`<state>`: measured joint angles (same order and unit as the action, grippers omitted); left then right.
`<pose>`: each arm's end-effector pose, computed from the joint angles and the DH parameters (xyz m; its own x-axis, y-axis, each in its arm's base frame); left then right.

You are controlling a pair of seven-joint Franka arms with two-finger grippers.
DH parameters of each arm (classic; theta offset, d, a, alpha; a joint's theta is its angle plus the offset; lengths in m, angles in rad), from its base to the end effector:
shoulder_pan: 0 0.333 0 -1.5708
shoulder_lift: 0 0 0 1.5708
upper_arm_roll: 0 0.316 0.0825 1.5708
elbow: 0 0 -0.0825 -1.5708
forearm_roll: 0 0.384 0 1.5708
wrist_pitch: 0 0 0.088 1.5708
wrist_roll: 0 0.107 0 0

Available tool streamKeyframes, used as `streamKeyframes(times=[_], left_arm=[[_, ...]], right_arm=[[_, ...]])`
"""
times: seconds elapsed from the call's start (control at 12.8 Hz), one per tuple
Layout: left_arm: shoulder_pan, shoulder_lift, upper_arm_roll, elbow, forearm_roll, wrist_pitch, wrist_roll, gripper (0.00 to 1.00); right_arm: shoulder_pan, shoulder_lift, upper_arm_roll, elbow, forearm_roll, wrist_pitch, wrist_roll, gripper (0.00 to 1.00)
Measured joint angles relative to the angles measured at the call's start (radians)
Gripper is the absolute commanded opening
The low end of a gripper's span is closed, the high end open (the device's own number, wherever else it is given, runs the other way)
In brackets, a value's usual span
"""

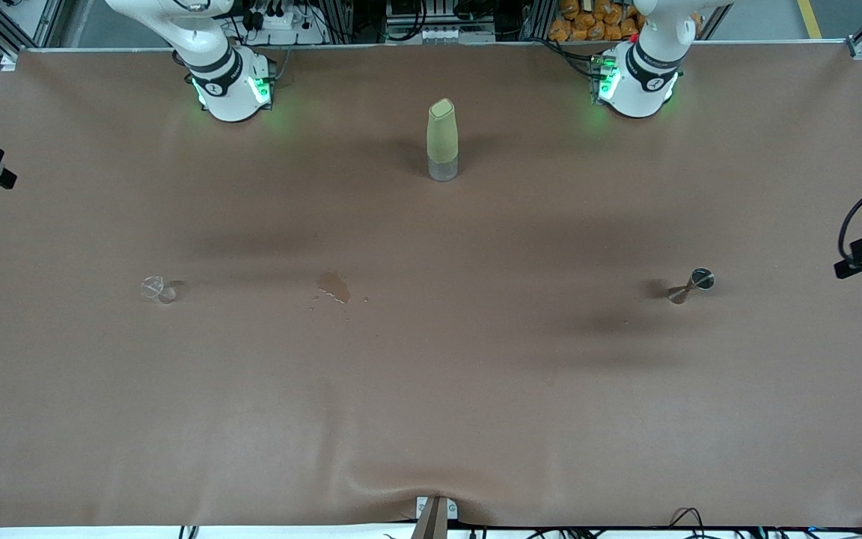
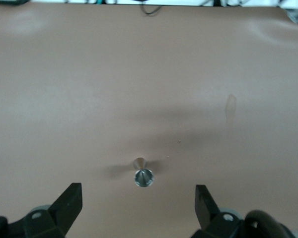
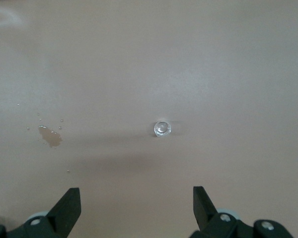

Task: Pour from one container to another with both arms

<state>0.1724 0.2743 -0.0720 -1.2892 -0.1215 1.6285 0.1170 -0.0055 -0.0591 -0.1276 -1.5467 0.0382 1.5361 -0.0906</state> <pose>0.6403 0.0591 0.6005 0.9967 -0.0048 0.0810 -0.0155 -0.9911 0.1320 0.5283 -0.0689 0.6647 0.9978 -0.0412 0.0520 -0.0391 -0.9984 -0.0410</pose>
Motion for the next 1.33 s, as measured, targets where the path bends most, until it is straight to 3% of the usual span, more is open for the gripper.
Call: streamKeyframes(times=[0.31,0.62,0.78,1.33], left_arm=[[-0.071,-0.024,-0.014,-0.047,0.068,0.003,-0.183,1.00],[-0.070,-0.140,-0.026,-0.268,0.072,0.198,-0.185,1.00],[-0.067,-0.207,-0.025,-0.344,0.073,0.226,-0.173,1.00],[-0.065,-0.264,-0.025,-0.399,0.073,0.206,-0.101,1.00]], right_arm=[[0.000,0.000,0.000,0.001,0.000,0.000,0.000,1.00],[0.000,0.000,0.000,0.004,0.000,0.000,0.000,1.00],[-0.001,0.001,0.000,0.004,0.000,0.000,0.000,1.00],[-0.001,0.004,0.000,0.004,0.000,0.010,0.000,1.00]])
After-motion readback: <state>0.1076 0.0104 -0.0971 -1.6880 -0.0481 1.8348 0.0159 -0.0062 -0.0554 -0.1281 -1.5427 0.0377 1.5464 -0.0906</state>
